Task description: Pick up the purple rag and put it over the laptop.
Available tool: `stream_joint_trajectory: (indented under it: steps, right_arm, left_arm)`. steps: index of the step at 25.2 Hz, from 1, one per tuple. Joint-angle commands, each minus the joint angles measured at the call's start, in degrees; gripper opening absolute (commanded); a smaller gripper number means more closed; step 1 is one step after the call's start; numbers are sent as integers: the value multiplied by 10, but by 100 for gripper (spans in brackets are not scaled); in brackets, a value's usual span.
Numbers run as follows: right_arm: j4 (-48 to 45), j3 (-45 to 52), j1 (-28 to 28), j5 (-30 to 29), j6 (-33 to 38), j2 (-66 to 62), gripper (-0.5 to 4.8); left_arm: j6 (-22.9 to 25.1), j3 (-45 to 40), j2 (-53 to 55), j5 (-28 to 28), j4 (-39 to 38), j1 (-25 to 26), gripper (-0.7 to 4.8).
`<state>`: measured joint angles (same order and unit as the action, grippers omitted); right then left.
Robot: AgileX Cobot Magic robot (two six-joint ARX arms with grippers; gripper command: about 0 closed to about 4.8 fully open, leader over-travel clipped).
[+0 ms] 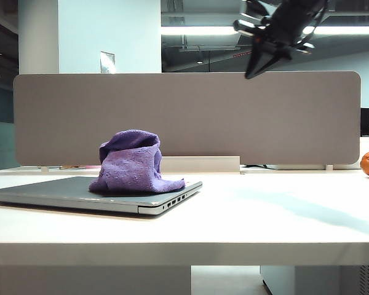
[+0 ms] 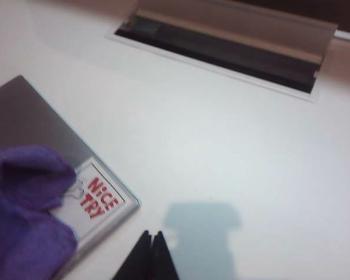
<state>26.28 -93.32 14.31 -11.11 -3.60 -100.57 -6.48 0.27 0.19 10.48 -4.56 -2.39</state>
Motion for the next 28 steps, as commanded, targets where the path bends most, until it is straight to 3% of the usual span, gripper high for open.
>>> stream_joint_trajectory:
  steps: [1,4,11,28]
  right_arm:
    - [31,-2,-13,-12,-37,25,-9]
    - [44,-1,-18,-21,-43,38,-9]
    - [48,-1,-52,-36,-35,58,-8]
    - [86,10,-90,-57,-31,91,-8]
  left_arm:
    - [-1,2,0,0,3,0,-6]
    - [7,2,0,-7,3,0,-6]
    - [45,2,0,-92,3,0,-6]
    - [45,2,0,-92,3,0,-6]
